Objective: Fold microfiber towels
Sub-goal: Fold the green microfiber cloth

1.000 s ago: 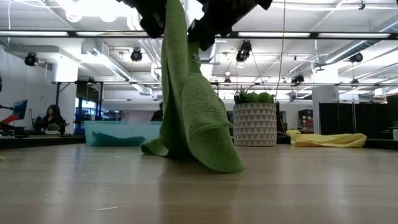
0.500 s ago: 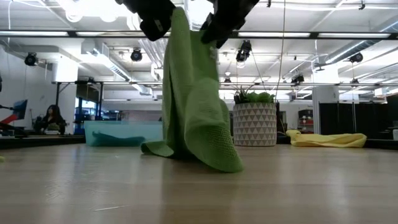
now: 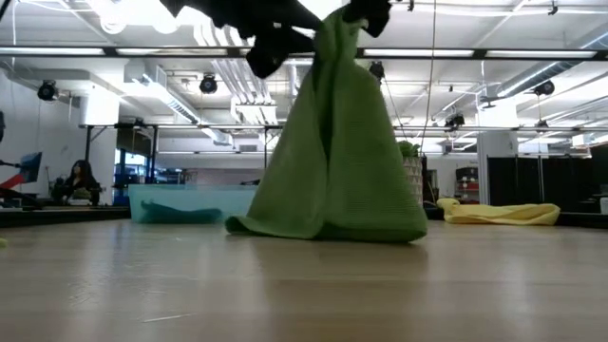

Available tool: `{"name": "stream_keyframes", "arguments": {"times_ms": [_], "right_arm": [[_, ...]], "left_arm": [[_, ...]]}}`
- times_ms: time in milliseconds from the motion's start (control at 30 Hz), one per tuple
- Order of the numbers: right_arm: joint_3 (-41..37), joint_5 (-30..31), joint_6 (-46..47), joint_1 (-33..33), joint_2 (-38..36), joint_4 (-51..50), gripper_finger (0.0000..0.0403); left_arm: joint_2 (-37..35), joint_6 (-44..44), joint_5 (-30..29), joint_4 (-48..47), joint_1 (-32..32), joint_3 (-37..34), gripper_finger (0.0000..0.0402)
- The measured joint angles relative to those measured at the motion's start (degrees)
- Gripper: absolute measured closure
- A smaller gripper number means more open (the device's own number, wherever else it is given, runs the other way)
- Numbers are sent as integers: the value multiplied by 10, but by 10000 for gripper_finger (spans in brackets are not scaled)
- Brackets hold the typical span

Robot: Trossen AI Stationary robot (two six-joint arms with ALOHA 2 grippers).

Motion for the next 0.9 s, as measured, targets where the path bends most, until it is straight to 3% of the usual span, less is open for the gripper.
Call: {"name": "stream_keyframes", "arguments": {"times_ms": [200, 433, 567, 900], "right_arm": [[0, 10, 34, 19, -26, -21, 394], [0, 38, 88, 30, -46, -21, 394], [0, 41, 109, 31, -58, -21, 394], [0, 55, 140, 33, -73, -21, 394]], "left_arm": [[50, -36, 38, 62, 2, 3, 198], [105, -113, 20, 112, 2, 10, 192], [113, -125, -24, 103, 1, 2, 192], [113, -165, -201, 69, -12, 4, 192]]}}
